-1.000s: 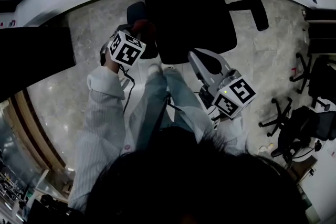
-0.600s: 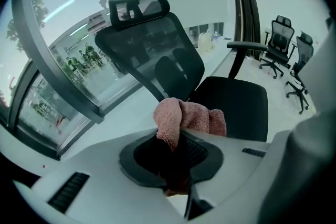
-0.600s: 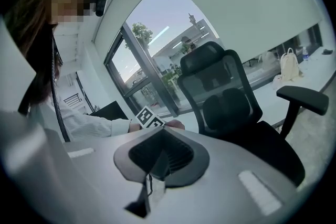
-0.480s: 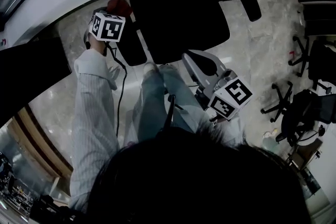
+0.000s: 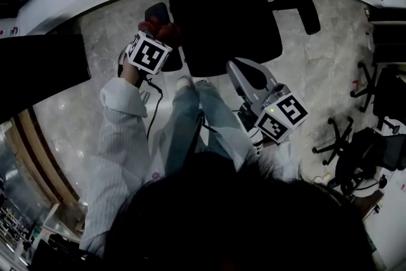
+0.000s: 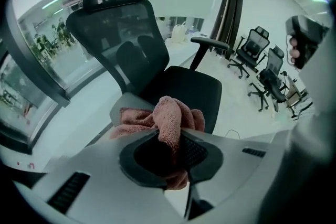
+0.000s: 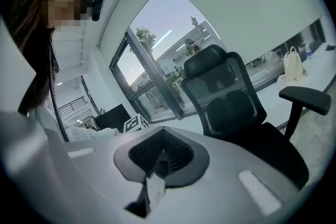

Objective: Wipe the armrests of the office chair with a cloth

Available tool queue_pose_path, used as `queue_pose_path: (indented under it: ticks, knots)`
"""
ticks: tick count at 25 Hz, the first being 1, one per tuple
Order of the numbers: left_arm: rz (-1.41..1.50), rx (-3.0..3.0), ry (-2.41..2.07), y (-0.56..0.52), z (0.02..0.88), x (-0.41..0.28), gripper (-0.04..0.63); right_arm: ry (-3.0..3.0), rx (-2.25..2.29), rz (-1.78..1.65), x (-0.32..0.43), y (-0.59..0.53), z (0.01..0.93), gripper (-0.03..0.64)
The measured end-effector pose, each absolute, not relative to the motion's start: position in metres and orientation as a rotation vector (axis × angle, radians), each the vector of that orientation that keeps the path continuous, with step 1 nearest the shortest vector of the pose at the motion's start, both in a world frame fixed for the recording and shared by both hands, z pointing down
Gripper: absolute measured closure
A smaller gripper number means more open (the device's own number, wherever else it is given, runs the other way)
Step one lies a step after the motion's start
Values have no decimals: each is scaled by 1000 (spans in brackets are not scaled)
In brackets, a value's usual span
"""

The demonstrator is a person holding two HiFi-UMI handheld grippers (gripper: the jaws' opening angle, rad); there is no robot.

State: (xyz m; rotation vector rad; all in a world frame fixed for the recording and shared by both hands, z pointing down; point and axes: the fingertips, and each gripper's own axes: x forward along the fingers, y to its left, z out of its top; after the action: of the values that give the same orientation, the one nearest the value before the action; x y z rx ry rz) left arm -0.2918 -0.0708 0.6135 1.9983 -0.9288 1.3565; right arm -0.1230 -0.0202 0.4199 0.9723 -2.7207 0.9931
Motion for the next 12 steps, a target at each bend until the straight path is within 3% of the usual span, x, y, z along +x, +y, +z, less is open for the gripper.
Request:
queue_pose_path:
  ticks: [8, 12]
  knots:
    - [1245, 2021, -861, 15, 597, -261, 540, -2768, 891, 965, -128, -5, 400, 615]
    - [1050, 1997, -1009, 13, 577, -267, 540, -2782, 855, 923, -134, -3, 390, 615]
